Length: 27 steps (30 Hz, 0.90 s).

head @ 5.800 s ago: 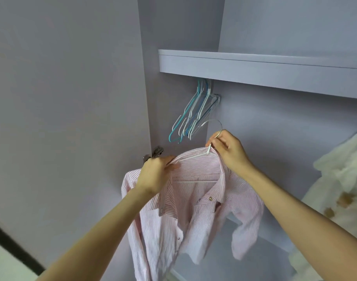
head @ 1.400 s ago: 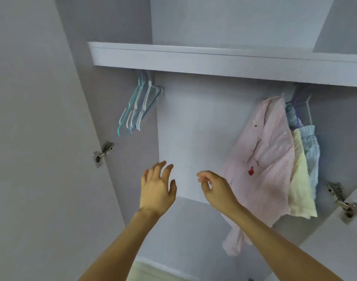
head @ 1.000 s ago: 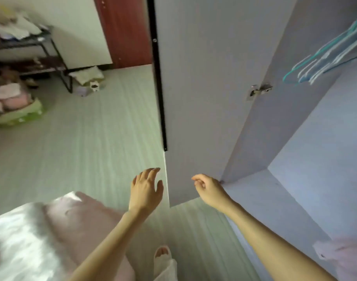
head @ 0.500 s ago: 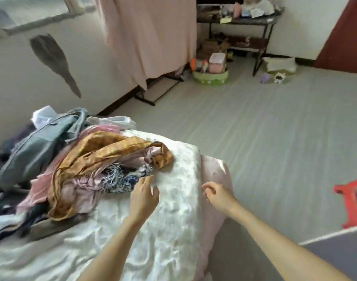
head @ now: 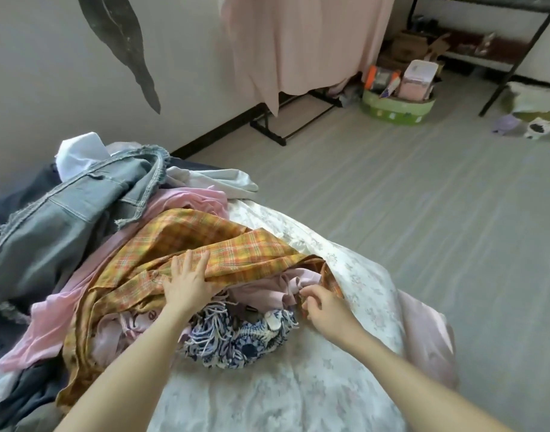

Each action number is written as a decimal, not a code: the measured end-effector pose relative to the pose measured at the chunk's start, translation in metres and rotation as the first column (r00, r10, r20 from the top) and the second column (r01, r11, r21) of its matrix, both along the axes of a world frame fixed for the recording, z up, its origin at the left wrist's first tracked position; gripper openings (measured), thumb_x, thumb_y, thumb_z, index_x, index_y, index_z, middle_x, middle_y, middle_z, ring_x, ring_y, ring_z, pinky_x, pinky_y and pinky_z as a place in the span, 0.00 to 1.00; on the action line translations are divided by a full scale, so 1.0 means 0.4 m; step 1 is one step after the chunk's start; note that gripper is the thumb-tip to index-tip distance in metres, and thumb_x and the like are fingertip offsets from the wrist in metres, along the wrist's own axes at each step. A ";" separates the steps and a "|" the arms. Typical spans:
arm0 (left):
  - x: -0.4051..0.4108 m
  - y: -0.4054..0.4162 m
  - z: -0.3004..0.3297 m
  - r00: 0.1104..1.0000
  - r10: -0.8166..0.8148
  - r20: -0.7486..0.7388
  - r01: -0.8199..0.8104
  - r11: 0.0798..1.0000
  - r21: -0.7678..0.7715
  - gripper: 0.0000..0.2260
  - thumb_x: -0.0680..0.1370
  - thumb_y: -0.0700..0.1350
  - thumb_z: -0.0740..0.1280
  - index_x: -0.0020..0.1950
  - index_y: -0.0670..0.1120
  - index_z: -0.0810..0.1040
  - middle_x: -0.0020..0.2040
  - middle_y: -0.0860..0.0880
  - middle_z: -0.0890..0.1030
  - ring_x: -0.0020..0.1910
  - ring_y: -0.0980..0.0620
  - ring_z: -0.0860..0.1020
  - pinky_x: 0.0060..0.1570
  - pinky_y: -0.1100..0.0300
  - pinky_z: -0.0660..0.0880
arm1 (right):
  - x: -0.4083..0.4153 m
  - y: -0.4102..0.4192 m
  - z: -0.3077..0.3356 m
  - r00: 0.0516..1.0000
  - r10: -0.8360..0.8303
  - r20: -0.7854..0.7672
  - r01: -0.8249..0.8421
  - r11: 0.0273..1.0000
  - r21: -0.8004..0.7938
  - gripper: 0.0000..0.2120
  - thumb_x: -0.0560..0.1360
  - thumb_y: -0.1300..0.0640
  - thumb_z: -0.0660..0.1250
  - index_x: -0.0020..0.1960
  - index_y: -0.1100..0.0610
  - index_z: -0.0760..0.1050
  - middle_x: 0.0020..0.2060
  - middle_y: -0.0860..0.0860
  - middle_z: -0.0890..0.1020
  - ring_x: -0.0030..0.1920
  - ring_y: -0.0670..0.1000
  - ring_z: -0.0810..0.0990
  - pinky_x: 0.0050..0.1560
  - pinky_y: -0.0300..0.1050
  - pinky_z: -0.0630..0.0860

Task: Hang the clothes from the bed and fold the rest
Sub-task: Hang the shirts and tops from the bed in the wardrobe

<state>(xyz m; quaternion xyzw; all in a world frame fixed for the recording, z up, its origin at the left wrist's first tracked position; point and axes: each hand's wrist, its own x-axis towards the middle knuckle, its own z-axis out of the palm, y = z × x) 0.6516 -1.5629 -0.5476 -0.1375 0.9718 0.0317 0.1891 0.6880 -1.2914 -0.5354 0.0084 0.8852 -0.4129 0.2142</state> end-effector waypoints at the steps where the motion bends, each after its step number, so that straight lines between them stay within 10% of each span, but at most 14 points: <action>1: -0.018 -0.028 -0.019 0.999 -0.018 0.046 0.020 0.998 -0.051 0.30 0.76 0.60 0.61 0.75 0.57 0.54 0.77 0.46 0.53 0.75 0.41 0.50 0.68 0.39 0.55 | -0.021 -0.020 -0.016 1.000 0.015 -0.001 -0.015 1.000 0.017 0.14 0.79 0.56 0.53 0.59 0.49 0.74 0.52 0.50 0.80 0.47 0.50 0.77 0.48 0.44 0.74; 5: -0.029 -0.082 -0.038 0.986 -0.059 -0.157 0.047 0.996 -0.077 0.12 0.77 0.44 0.58 0.56 0.48 0.78 0.52 0.45 0.82 0.50 0.43 0.79 0.45 0.55 0.70 | -0.067 -0.070 -0.034 0.997 0.081 -0.018 -0.079 0.993 0.092 0.15 0.79 0.55 0.54 0.64 0.49 0.70 0.58 0.50 0.78 0.53 0.51 0.77 0.46 0.41 0.69; 11: 0.098 0.005 0.098 0.803 0.053 -0.593 0.216 0.902 0.373 0.06 0.77 0.39 0.64 0.52 0.42 0.79 0.40 0.45 0.83 0.36 0.44 0.80 0.29 0.60 0.64 | -0.075 -0.176 0.034 0.876 0.429 -0.221 -0.394 0.901 0.183 0.38 0.75 0.49 0.64 0.75 0.41 0.41 0.75 0.43 0.45 0.75 0.47 0.47 0.72 0.53 0.51; 13: 0.161 0.051 0.155 0.788 0.090 -0.608 0.315 0.791 0.525 0.05 0.78 0.39 0.63 0.49 0.41 0.78 0.38 0.51 0.80 0.33 0.50 0.77 0.30 0.63 0.67 | -0.062 -0.216 0.065 0.830 0.485 -0.276 -0.448 0.874 0.189 0.36 0.75 0.52 0.66 0.75 0.42 0.49 0.75 0.46 0.49 0.75 0.48 0.47 0.73 0.54 0.46; 16: 0.235 0.072 0.212 0.783 0.209 -0.586 0.266 0.740 0.618 0.05 0.79 0.41 0.62 0.50 0.42 0.76 0.38 0.51 0.79 0.35 0.50 0.77 0.35 0.58 0.72 | -0.033 -0.226 0.113 0.819 0.506 -0.272 -0.497 0.861 0.106 0.15 0.75 0.60 0.66 0.61 0.53 0.72 0.61 0.51 0.75 0.64 0.52 0.69 0.68 0.54 0.61; 21: 0.373 0.098 0.257 0.871 0.098 -0.482 0.221 0.797 0.562 0.32 0.67 0.70 0.64 0.65 0.54 0.70 0.49 0.58 0.78 0.45 0.59 0.75 0.46 0.61 0.71 | 0.059 -0.132 0.261 0.914 0.351 -0.204 -0.367 0.929 -0.048 0.09 0.67 0.69 0.62 0.41 0.56 0.72 0.38 0.53 0.78 0.43 0.56 0.76 0.45 0.48 0.72; 24: 0.416 0.156 0.259 0.801 -0.093 -0.592 0.349 0.875 0.335 0.27 0.65 0.60 0.70 0.58 0.47 0.77 0.49 0.53 0.80 0.47 0.51 0.77 0.45 0.54 0.71 | 0.104 -0.044 0.363 0.957 0.148 -0.248 -0.201 0.958 -0.206 0.12 0.60 0.62 0.56 0.39 0.62 0.74 0.33 0.53 0.79 0.37 0.50 0.76 0.38 0.45 0.72; 27: 0.418 0.212 0.293 0.777 0.049 -0.628 0.245 0.895 0.374 0.13 0.67 0.41 0.74 0.50 0.43 0.79 0.46 0.47 0.82 0.46 0.42 0.78 0.44 0.49 0.72 | 0.142 0.071 0.441 0.964 -0.066 -0.258 -0.037 0.927 -0.374 0.10 0.60 0.62 0.56 0.35 0.56 0.76 0.28 0.44 0.77 0.32 0.43 0.74 0.34 0.36 0.70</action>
